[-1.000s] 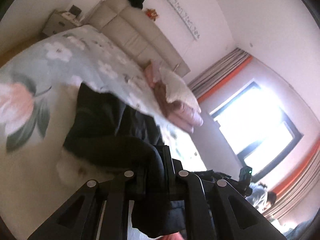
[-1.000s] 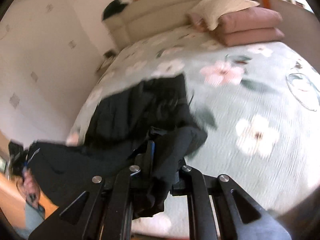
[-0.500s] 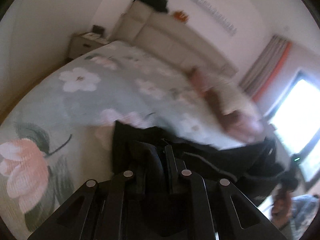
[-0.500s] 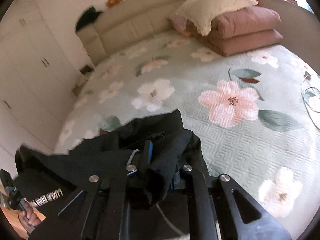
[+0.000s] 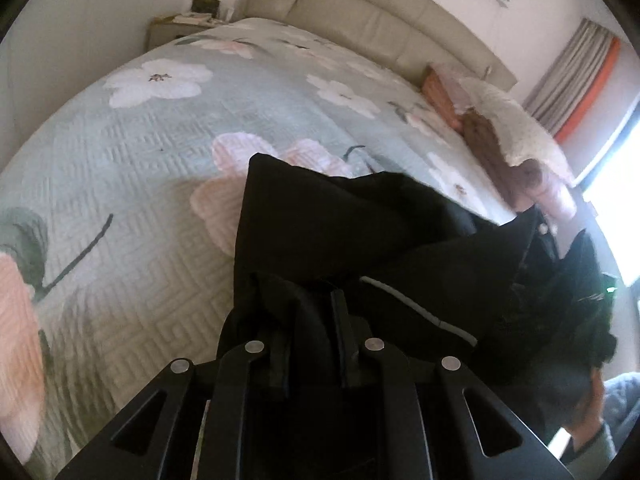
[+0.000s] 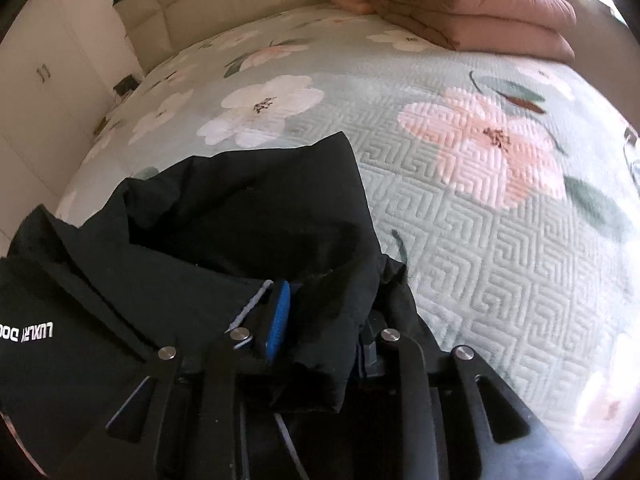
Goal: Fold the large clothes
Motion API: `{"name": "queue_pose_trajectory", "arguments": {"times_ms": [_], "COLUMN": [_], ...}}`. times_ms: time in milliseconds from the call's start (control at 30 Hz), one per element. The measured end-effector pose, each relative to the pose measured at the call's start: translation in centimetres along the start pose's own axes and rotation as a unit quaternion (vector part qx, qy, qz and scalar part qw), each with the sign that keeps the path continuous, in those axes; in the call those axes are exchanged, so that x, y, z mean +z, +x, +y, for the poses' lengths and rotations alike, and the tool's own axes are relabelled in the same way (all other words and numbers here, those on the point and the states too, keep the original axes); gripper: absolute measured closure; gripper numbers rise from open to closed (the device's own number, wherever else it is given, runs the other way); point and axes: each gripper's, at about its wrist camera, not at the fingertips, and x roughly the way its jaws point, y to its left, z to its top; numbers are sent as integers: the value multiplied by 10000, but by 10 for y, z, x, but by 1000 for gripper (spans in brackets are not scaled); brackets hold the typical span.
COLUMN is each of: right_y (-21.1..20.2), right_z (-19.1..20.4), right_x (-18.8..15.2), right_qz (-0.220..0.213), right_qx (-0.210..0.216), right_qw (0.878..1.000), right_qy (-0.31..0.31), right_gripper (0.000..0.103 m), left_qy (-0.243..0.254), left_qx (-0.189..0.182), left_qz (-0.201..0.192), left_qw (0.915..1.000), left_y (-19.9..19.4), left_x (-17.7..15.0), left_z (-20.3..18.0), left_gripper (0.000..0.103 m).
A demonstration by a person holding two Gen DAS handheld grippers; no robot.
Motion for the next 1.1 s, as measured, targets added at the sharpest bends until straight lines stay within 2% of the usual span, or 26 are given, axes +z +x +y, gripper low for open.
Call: {"name": "queue_pose_trajectory", "arguments": {"times_ms": [33, 100, 167, 233, 300, 367, 433, 467, 533, 600, 733, 900, 1000, 1100], "right_y": [-8, -26, -58, -87, -110, -128, -137, -142, -149, -156, -161, -131, -100, -75], "right_z": [-1, -7, -23, -39, -51, -58, -60, -59, -58, -53, -36, -18, -12, -4], "right_x": [1, 3, -4, -18, -37, -55, -67, -75, -81, -84, -75, -41, -12, 18], "right_qz": [31, -35, -268, -511, -619, -607, -530, -475, -462, -519, -706, -945, -868, -661], "right_qx": [49, 208, 446, 501, 495, 438, 415, 393, 367, 382, 395, 338, 492, 607], "right_qw": [10000, 9997, 9973, 9940, 9924, 9928, 9940, 9950, 9958, 9960, 9964, 9935, 9901, 9875], "right_qy": [-14, 149, 518, 825, 943, 935, 861, 786, 700, 615, 258, -535, -984, -1297], "right_gripper": [72, 57, 31, 12, 11, 11, 11, 11, 11, 11, 11, 11, 11, 11], "left_qy": [-49, -167, -251, -421, -640, -637, -276, -140, 98, 344, 438, 393, 273, 139], "left_qx": [-89, -331, -684, -1154, -1554, -1610, -1609, -1554, -1257, -925, -434, 115, -27, -329], "left_qz": [-4, -124, -277, -263, -158, -169, -168, -186, -246, -305, -356, -429, -486, -92], "left_qw": [9999, 9992, 9970, 9921, 9856, 9848, 9864, 9876, 9917, 9946, 9975, 9982, 9984, 9993], "left_y": [-6, -31, -60, -86, -108, -132, -155, -164, -178, -182, -163, -112, -89, -70], "left_x": [0, -2, -2, -2, -5, -11, -20, -25, -33, -38, -32, -7, 8, 18], "left_z": [3, 11, 17, 25, 34, 40, 37, 36, 30, 20, 3, -1, 4, 12], "left_gripper": [85, 84, 80, 75, 70, 60, 55, 54, 46, 45, 44, 44, 44, 44]}}
